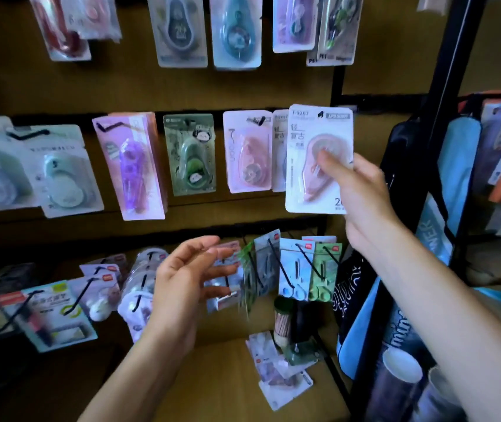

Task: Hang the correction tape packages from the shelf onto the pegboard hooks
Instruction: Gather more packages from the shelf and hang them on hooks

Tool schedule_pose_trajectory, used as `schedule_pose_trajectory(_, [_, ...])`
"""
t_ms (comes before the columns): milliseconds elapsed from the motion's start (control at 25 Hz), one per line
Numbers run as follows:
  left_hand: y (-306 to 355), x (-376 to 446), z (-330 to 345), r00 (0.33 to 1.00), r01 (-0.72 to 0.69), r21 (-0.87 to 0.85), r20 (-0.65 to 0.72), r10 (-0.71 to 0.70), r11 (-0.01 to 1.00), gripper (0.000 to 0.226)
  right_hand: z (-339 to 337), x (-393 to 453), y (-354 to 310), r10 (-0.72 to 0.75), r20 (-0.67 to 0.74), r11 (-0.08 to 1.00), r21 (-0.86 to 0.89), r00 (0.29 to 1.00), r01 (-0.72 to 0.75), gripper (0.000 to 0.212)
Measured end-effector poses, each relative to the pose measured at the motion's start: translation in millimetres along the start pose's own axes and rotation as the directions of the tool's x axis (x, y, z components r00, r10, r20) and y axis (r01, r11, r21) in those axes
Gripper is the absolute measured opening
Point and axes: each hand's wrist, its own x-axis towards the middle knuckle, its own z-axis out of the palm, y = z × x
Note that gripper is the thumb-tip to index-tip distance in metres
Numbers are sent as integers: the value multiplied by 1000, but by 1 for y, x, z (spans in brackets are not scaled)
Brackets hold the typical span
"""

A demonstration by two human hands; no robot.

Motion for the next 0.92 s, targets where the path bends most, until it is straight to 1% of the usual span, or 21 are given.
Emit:
schedule_pose_trajectory(160, [-5,2,-10,1000,-9,2,-16,9,1000,17,7,9,11,57,-5,997,-48,998,-57,16])
schedule_pose_trajectory(320, [-3,6,-15,999,-32,7,-10,32,999,18,12,26,10,139,-6,985,-105,990,-139,33])
schedule_pose_trajectory(360, [-3,7,-16,999,-38,16,-12,38,999,18,14,31,11,164,-2,979,-120,987,-163,34])
schedule_pose_trajectory(440, [-4,8,-17,999,-48,16,-16,48,999,17,20,40,15,218,4,959,-187,976,-214,36])
schedule_pose_trajectory(560, [-4,7,-21,999,-45,-9,6,45,999,16,26,57,24,261,-34,927,-269,965,-260,48])
schedule_pose_trajectory(680, [-1,4,-29,998,-43,36,36,41,998,16,28,73,30,285,-93,908,-294,954,-299,63])
schedule_pose_trajectory(760, [4,5,-38,998,-55,47,20,54,997,16,29,74,35,320,-106,897,-287,942,-337,76])
schedule_pose_trajectory(800, [5,5,-43,998,-61,50,10,61,997,16,28,69,40,344,-119,889,-276,931,-364,77])
schedule_pose_trajectory(840, [3,5,-49,998,-65,55,1,65,996,15,27,60,48,354,-151,885,-265,923,-383,72])
schedule_pose_trajectory(920, [-11,2,-56,999,-39,89,-10,40,995,15,18,33,73,319,-300,904,-189,899,-384,44])
